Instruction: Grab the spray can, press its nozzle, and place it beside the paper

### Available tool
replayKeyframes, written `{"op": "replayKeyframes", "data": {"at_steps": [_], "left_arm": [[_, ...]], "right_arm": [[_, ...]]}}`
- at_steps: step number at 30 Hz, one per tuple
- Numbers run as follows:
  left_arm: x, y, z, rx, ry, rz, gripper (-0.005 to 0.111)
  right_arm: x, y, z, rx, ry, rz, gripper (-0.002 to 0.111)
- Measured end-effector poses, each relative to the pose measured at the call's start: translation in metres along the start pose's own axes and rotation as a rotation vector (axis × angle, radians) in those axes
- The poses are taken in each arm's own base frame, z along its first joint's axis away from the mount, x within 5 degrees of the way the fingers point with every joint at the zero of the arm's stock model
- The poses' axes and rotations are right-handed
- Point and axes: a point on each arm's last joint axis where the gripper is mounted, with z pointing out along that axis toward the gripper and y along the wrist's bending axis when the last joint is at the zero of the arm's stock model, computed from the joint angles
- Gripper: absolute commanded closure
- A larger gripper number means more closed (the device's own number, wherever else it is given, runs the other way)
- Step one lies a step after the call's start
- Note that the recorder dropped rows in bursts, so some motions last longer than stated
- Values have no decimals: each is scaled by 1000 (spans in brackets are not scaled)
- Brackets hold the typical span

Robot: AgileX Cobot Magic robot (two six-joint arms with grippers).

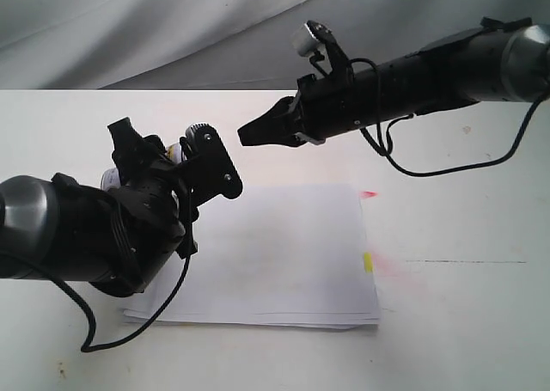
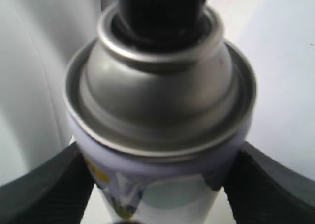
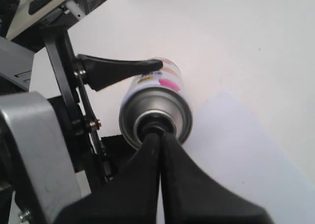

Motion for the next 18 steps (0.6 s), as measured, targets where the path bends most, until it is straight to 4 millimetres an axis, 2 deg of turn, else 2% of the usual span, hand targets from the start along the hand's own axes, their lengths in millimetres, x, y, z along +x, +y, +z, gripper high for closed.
{"op": "replayKeyframes", "data": {"at_steps": [3,11,18], "left_arm": [[0,0,0,0,0,0,107],[0,0,0,0,0,1,107],[0,0,0,0,0,1,107]], "right_arm": [[-12,0,5,-39,8,-10,108],[-8,3,5,-71,79,-14,108],[-6,12,16,-81,112,-39,108]]}}
